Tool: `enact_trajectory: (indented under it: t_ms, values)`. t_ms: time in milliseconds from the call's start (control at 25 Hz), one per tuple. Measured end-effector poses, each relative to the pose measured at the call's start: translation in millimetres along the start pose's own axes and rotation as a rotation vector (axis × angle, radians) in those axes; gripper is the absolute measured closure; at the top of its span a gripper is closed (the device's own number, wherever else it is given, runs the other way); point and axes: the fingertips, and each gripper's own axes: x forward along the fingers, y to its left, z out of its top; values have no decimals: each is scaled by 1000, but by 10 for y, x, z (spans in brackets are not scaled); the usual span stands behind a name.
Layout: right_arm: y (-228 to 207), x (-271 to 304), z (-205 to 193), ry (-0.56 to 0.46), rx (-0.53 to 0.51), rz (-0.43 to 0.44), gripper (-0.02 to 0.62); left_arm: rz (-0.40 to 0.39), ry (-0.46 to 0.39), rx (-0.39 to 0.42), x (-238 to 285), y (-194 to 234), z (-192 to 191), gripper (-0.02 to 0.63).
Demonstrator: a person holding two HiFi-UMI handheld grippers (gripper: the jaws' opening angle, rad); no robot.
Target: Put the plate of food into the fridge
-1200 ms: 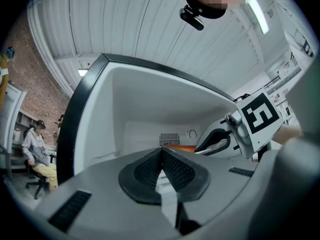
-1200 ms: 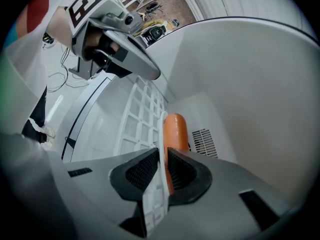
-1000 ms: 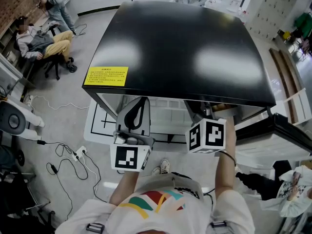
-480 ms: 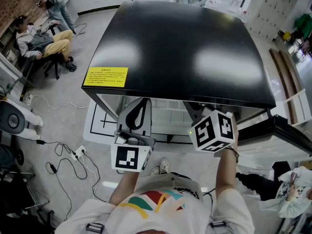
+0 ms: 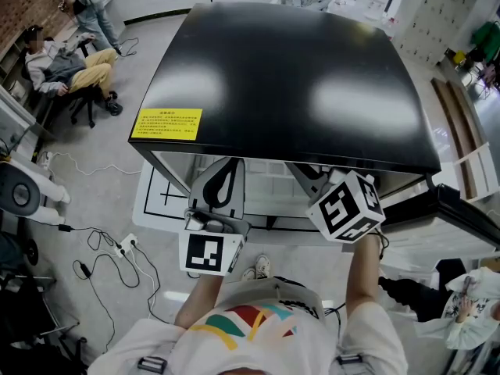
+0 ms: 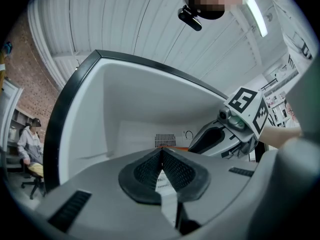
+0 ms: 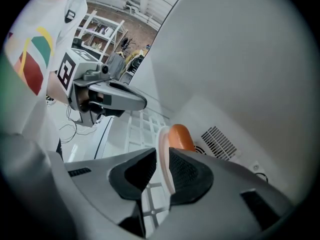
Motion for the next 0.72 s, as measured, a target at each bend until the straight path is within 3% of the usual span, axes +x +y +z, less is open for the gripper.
enact_trajectory:
  t_ms: [200, 720]
  values:
    - [97, 34, -64, 20, 3, 57, 537, 1, -2, -7, 3, -10, 14, 598]
    - [127, 45, -70, 19, 31, 80, 535, 4, -7, -8, -48, -21, 20, 598]
